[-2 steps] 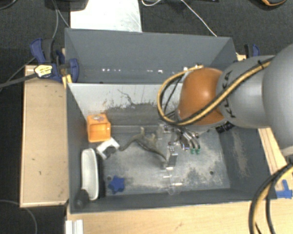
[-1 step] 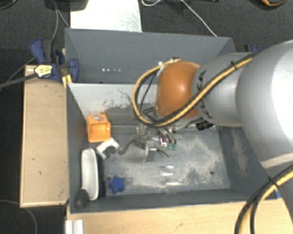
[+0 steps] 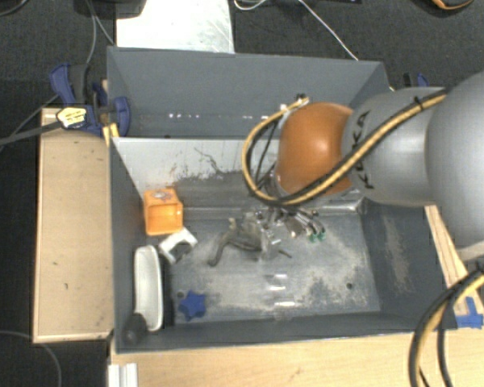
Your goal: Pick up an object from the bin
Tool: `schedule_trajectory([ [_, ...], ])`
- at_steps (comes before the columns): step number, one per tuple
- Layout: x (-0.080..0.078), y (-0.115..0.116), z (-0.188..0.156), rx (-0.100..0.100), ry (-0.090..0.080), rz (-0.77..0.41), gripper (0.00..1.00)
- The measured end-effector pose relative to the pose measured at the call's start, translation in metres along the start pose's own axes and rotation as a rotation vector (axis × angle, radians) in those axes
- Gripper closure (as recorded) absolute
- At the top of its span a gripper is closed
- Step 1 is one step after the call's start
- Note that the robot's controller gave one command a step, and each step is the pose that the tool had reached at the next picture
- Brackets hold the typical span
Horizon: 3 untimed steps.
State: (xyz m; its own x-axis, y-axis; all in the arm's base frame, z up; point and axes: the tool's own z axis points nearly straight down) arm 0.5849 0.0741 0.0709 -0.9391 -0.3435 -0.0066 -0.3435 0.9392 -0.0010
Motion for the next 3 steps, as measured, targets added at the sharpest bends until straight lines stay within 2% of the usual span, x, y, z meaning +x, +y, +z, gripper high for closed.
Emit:
schedule_trajectory([
  [1,0.000,0.000,0.000,0.000,0.000,0.001,1.00],
  [2,0.012,-0.008,-0.101,0.000,-0.002,-0.022,1.00],
  [3,0.005,-0.008,-0.181,0.002,-0.010,-0.035,1.00],
])
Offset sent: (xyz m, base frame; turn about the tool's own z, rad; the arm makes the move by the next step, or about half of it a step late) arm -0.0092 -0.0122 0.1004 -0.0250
